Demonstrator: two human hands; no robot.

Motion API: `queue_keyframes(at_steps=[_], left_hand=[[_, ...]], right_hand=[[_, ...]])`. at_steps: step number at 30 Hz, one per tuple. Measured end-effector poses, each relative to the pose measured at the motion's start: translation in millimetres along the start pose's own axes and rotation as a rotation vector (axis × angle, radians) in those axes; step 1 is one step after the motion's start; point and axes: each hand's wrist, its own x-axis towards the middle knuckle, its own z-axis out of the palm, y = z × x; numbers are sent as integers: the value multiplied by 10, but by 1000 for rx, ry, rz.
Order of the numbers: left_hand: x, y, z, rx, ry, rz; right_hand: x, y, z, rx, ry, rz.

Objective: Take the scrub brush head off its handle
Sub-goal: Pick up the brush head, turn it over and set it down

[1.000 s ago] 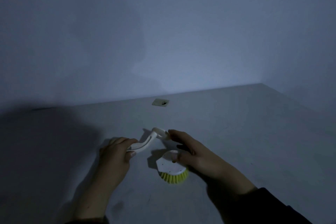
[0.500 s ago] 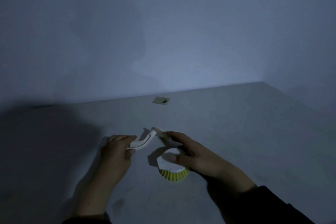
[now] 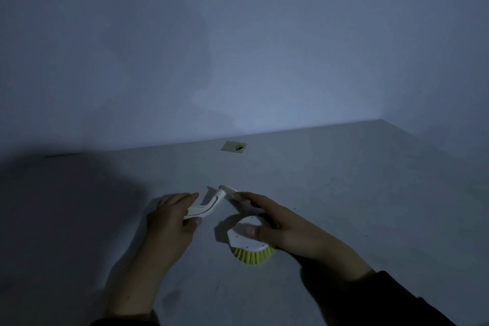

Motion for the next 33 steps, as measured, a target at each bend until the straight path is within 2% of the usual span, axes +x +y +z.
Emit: queue_keyframes(at_steps=[7,10,15,21,28,33], left_hand=[[-22,201,-97,-115,134,126],[-44,283,-150,-232,148,62],[-86,337,-207,-401,34,41],[-97,382,-214,-719,-162,9],[-107,323,-130,-709,-409,-14],[-95,315,-104,-722,-545,-25]], right_hand=[[-35,-82,-82,-81,-11,7],[-58,-123,-126,-121,7,3],[-80,-107,-231,-210,-13,-33],[-131,-81,-392,-224,-44,-12],[-124,-60,-382,-207,-161,0],[-120,-79,-362,-234,-172,26]])
